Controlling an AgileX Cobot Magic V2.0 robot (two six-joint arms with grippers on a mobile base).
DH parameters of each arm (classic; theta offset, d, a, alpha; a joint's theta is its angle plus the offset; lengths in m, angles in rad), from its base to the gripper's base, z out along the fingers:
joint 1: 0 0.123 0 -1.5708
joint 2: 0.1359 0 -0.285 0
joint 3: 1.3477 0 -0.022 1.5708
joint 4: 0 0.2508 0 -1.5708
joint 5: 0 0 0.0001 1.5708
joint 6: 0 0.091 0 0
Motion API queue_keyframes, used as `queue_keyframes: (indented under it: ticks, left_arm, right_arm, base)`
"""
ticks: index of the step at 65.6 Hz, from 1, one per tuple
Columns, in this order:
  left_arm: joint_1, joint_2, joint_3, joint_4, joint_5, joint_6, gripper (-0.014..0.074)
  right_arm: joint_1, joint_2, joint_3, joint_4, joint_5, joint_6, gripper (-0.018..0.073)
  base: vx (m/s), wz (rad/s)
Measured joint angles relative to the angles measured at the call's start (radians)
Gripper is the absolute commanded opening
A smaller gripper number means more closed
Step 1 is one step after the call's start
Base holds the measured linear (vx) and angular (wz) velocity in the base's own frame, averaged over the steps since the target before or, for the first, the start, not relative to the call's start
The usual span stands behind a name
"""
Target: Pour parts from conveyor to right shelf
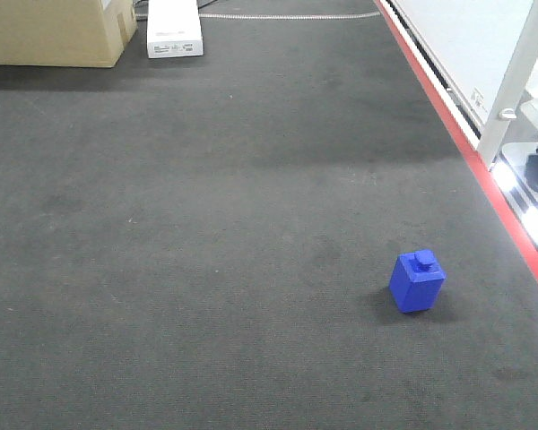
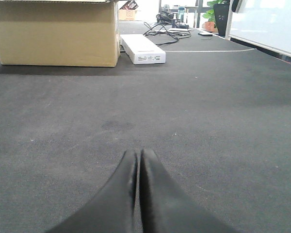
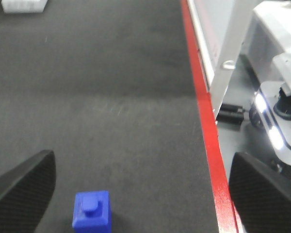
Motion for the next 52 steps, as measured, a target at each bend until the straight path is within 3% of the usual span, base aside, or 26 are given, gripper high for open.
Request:
queue_keyframes:
  ticks: [17, 22, 39, 52]
  left_arm:
    - [0.0, 0.0, 0.0, 0.0, 0.0, 0.0, -0.0006]
    - [0.0, 0.0, 0.0, 0.0, 0.0, 0.0, -0.0006]
    - [0.0, 0.0, 0.0, 0.0, 0.0, 0.0, -0.0006]
    - [0.0, 0.0, 0.0, 0.0, 0.0, 0.0, -0.0006]
  right_arm:
    - [0.0, 0.229, -0.22, 0.212, 0.221, -0.188, 0.0639]
    - [0.0, 0.297, -0.273, 0.234, 0.295, -0.207, 0.0637]
    - [0.008, 0.523, -0.407, 0.234, 0.474, -0.211, 0.0626]
    - [0.121, 0.648, -0.45, 0.095, 0.496, -0.121, 0.0618]
  base:
    - [0.0, 0.0]
    - [0.0, 0.0]
    - [0.0, 0.0]
    - [0.0, 0.0]
